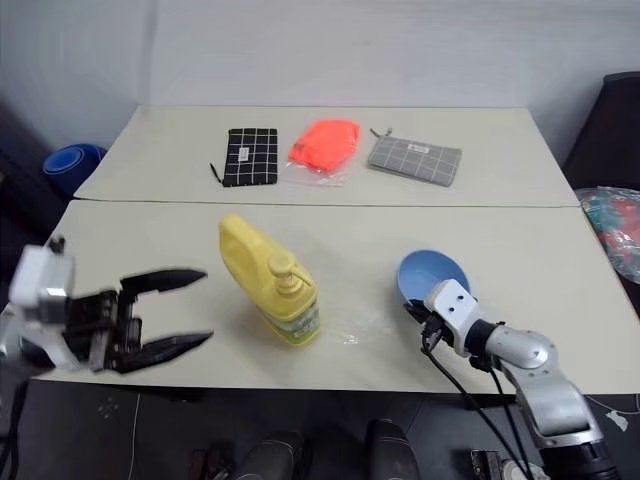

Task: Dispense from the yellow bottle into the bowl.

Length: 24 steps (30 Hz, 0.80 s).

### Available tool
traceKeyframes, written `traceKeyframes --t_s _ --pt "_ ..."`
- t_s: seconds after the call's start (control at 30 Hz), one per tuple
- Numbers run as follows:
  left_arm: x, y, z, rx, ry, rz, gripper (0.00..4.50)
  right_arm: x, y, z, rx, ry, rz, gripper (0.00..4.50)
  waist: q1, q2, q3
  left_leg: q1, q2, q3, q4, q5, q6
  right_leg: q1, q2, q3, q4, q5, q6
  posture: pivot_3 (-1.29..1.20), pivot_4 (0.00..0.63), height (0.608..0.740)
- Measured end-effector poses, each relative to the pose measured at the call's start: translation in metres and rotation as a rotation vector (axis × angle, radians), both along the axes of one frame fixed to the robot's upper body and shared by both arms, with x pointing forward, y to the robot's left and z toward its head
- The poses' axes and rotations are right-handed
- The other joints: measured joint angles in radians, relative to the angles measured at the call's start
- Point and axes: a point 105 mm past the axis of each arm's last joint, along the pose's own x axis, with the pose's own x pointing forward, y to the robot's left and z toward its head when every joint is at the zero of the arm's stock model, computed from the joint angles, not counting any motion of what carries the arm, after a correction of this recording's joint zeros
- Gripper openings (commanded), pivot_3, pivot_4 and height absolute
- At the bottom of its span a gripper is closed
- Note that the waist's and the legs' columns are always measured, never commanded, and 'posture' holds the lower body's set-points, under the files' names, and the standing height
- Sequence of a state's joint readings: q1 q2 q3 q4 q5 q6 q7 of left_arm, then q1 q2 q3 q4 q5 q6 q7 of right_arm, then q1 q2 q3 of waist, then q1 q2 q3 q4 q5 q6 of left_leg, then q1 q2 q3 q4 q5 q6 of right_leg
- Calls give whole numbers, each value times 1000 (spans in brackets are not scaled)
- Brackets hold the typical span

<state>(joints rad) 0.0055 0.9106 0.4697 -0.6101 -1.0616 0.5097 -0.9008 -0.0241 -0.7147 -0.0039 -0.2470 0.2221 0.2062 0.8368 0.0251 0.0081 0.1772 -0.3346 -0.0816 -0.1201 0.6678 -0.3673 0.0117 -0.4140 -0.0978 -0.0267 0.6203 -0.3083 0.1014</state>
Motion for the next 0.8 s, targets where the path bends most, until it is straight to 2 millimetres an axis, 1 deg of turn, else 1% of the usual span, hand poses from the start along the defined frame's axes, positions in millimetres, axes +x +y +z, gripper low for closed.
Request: traceKeyframes --t_s 0.07,0.17,0.27,0.33,0.37,0.4,0.47,0.53,0.6,0.67,0.8 --pt "5 -9 20 -10 -66 -35 2630 -14 9 13 -25 -12 154 0 -1 0 0 0 0 0 0 0 0 0 0 0 0 0 0 0 150 740" --pt "14 -24 39 -16 -135 -99 1641 -41 24 34 -66 -5 381 0 -1 0 0 0 1 0 0 0 0 0 1 -1 0 0 0 0 150 740" --pt "23 -43 49 -17 -184 -165 721 -57 29 49 -123 10 501 0 -2 -1 1 0 0 1 2 0 0 0 1 0 0 1 1 0 150 740" --pt "30 -55 47 3 -196 -200 137 -57 31 60 -154 10 520 0 -3 -2 2 0 1 3 3 0 0 0 1 0 0 1 2 0 150 740" --pt "33 -60 43 19 -195 -215 65 -56 32 67 -170 -1 524 0 -4 -3 2 0 1 3 3 -1 -1 0 1 1 0 1 2 0 150 740" --pt "36 -63 41 25 -192 -223 65 -55 32 69 -184 0 520 0 -4 -3 2 0 2 3 3 -1 -1 0 2 0 0 1 2 0 150 740" --pt "42 -67 40 20 -198 -230 65 -53 29 68 -221 21 495 0 0 -3 2 -1 2 3 2 -1 -1 -1 2 0 0 1 2 0 150 740" --pt "49 -65 39 11 -199 -212 65 -48 23 62 -252 24 445 0 1 -4 3 -2 2 3 2 -1 -1 -2 2 0 0 1 2 0 150 740" --pt "52 -63 38 8 -200 -203 65 -42 12 52 -283 44 387 0 1 -5 4 -2 1 4 3 -1 -1 -2 1 1 0 1 2 0 150 740" --pt "50 -59 38 12 -204 -207 65 -35 -1 38 -316 72 331 0 0 -6 4 -2 1 4 4 -1 0 -2 1 1 0 1 2 0 150 740" --pt "49 -53 36 19 -199 -201 65 -24 -14 12 -336 93 272 0 -1 -6 4 -2 2 5 6 -1 -1 -2 2 2 2 1 2 0 150 740"
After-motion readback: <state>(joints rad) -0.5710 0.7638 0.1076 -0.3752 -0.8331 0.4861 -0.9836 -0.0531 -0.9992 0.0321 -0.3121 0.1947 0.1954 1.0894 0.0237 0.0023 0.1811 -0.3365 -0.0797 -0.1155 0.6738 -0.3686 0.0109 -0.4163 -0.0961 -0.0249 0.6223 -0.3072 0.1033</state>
